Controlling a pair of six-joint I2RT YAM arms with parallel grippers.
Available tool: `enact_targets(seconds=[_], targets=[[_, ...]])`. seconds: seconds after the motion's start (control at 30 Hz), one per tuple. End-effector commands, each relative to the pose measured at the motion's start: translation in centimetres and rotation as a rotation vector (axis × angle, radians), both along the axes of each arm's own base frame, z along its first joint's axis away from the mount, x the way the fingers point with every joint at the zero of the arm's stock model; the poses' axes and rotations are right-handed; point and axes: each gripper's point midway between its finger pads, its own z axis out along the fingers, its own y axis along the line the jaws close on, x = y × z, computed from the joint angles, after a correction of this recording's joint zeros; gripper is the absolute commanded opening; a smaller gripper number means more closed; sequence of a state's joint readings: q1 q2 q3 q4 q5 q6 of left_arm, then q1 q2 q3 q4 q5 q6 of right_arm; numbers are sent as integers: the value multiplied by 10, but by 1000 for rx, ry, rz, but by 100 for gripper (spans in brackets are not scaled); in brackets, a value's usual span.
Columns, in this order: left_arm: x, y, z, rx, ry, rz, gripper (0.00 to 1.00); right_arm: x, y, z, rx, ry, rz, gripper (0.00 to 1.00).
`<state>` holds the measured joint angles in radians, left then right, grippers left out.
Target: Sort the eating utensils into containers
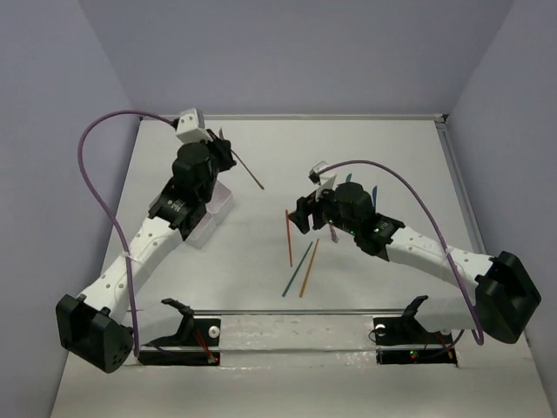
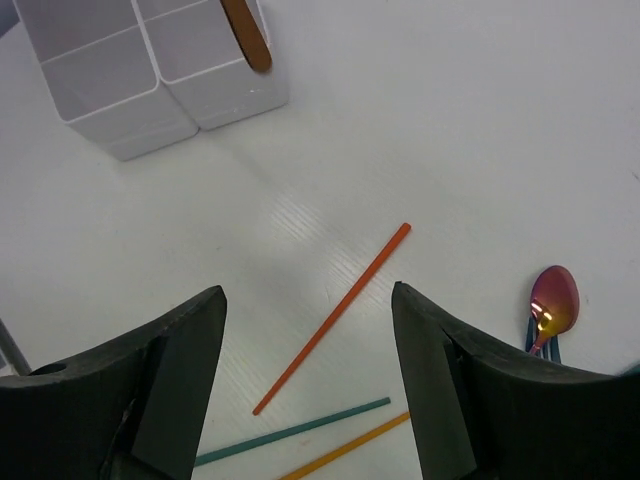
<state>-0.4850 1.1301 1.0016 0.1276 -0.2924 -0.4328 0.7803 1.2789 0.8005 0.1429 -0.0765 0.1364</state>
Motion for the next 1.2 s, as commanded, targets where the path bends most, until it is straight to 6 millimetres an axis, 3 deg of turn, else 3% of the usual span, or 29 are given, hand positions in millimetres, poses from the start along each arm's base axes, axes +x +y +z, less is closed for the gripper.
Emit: enact_targets(seconds=[0.0, 0.13, 0.17, 0.3, 0.57, 0.87, 1.1, 1.17], targets=[[10, 89, 50, 152, -57, 310, 6, 19, -6, 19, 64, -76, -117, 73], [16, 147, 41, 242, -5, 480, 6, 26, -12, 11, 54, -70, -177, 73], [16, 169, 39, 268, 5, 556, 6, 26, -12, 10, 59, -65, -179, 73], [18, 194, 34, 297, 0, 644, 6, 26, -9, 8, 71, -59, -172, 72], [34, 196, 28, 339, -22, 664, 6, 27, -6, 1, 58, -46, -161, 71], [47, 195, 6, 370, -27, 663, 6, 27, -3, -4, 50, -33, -150, 70], [56, 189, -23, 387, 12, 621, 6, 29, -4, -6, 42, -31, -162, 70], [57, 188, -28, 381, 22, 615, 10, 29, -4, -7, 39, -30, -164, 70]])
